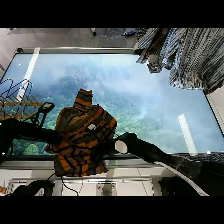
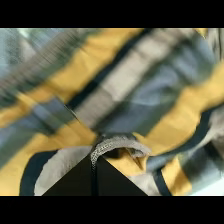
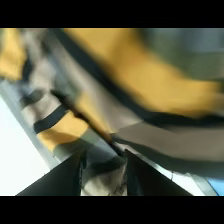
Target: Fold the clothes and pants, and hang the long-sleeved shirts on hangers.
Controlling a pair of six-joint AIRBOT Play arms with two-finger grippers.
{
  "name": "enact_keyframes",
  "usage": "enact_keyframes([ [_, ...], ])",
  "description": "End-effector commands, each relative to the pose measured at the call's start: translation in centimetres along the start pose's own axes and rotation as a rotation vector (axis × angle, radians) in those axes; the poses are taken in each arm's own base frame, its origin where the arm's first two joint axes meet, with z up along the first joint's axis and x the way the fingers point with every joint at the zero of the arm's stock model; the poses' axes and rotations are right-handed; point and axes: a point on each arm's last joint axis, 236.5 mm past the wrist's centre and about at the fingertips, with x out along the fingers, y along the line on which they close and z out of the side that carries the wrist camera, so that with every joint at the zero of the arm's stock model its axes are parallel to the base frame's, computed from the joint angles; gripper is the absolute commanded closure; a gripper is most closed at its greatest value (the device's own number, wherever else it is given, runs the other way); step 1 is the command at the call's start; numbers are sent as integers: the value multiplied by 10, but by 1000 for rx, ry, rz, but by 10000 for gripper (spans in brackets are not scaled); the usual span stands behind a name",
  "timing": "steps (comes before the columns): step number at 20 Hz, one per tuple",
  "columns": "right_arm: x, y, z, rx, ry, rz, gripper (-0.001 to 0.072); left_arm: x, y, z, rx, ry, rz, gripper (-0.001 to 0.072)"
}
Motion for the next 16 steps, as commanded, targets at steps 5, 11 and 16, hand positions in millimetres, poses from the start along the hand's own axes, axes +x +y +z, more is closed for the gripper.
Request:
enact_keyframes([
  [5,-102,-113,87,88,-333,-228,245,-12,-6,-60,65,239,19,688],
  [11,-80,-173,25,208,-95,-228,197,-13,-5,-50,71,186,36,688],
  [16,-27,-166,9,349,-28,-86,193,-13,-4,-49,72,181,39,688],
])
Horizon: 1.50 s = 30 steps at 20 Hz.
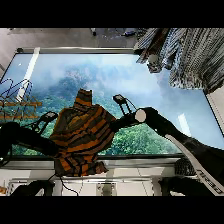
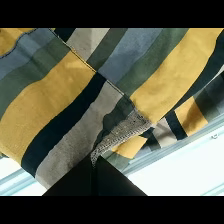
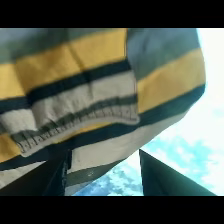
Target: Fold the clothes and pants, and hang the long-sleeved shirts on hangers.
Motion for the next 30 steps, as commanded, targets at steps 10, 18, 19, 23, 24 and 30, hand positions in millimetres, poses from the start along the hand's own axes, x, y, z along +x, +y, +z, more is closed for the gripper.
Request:
enact_keyframes([
  [10,78,48,-7,263,38,310,197,0,2,3,0,-13,7,688],
  [18,10,40,20,210,-48,321,197,0,2,3,0,-13,7,688],
  [19,5,35,17,217,-38,313,197,0,2,3,0,-13,7,688],
  [23,15,36,-6,291,15,313,197,0,2,3,0,-13,7,688],
  [24,22,39,-11,321,13,316,197,0,2,3,0,-13,7,688],
  [30,65,59,16,481,-187,297,217,0,2,5,0,-20,10,688],
])
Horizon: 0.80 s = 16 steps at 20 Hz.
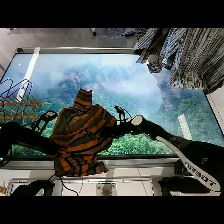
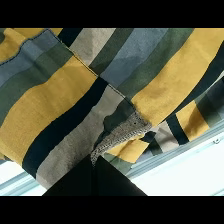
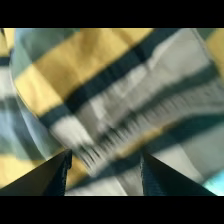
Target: Fold the clothes and pants, and hang the long-sleeved shirts on hangers.
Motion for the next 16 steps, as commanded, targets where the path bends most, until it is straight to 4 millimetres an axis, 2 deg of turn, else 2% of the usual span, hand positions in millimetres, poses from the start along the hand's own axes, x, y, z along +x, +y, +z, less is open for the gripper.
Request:
enact_keyframes([
  [1,25,12,23,66,-163,14,218,0,0,1,0,-4,2,688],
  [2,33,15,27,81,-179,17,240,0,0,1,0,-4,2,688],
  [3,39,17,30,87,-193,13,315,0,1,1,0,-4,2,688],
  [5,43,20,46,77,-240,-2,668,0,0,1,0,-4,2,688],
  [6,38,25,56,68,-261,7,693,0,0,1,0,-4,2,688],
  [8,18,44,79,33,-288,59,693,0,0,1,0,-4,2,688],
  [10,-16,63,108,-34,-325,108,694,0,1,3,-8,-13,6,688],
  [11,-40,73,124,-72,-357,130,694,-2,3,8,-22,-38,17,688],
  [13,-94,94,154,-153,-424,168,694,-18,11,33,-44,-166,69,688],
  [15,-155,120,177,-252,-498,199,694,-61,19,73,-25,-385,155,689],
  [16,-186,134,185,-307,-541,203,694,-94,22,95,-7,-518,208,689],
])
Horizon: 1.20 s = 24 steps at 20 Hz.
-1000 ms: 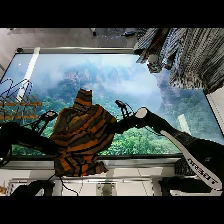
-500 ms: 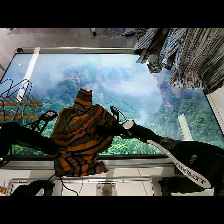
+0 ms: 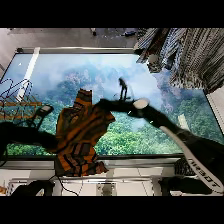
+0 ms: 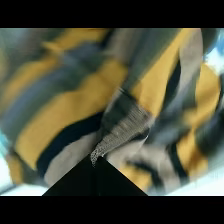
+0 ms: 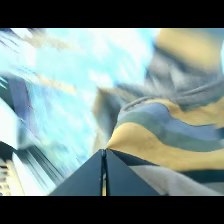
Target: Fold the clothes and pants, and hang the long-sleeved shirts on hangers.
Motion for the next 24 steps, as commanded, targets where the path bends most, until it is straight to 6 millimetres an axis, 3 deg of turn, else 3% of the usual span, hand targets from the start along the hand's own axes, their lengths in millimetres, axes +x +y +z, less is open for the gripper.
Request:
enact_keyframes([
  [1,-73,56,79,-204,-109,64,694,-71,18,86,25,-404,151,688],
  [3,-116,100,116,-330,-191,93,695,-135,21,129,66,-628,229,689],
  [6,-176,174,149,-526,-302,128,695,-220,17,164,154,-850,337,688],
  [9,-225,236,162,-709,-396,130,695,-289,26,171,208,-967,509,689],
  [14,-290,298,171,-929,-538,65,695,-378,37,162,248,-1081,756,688],
  [17,-305,313,160,-962,-548,69,695,-408,26,164,258,-1172,770,688],
  [20,-301,308,143,-977,-471,65,694,-405,14,167,253,-1197,694,688],
  [22,-288,286,137,-934,-393,25,694,-395,7,170,256,-1184,636,689],
  [24,-262,240,126,-874,-262,-46,692,-386,6,172,253,-1161,605,688],
])
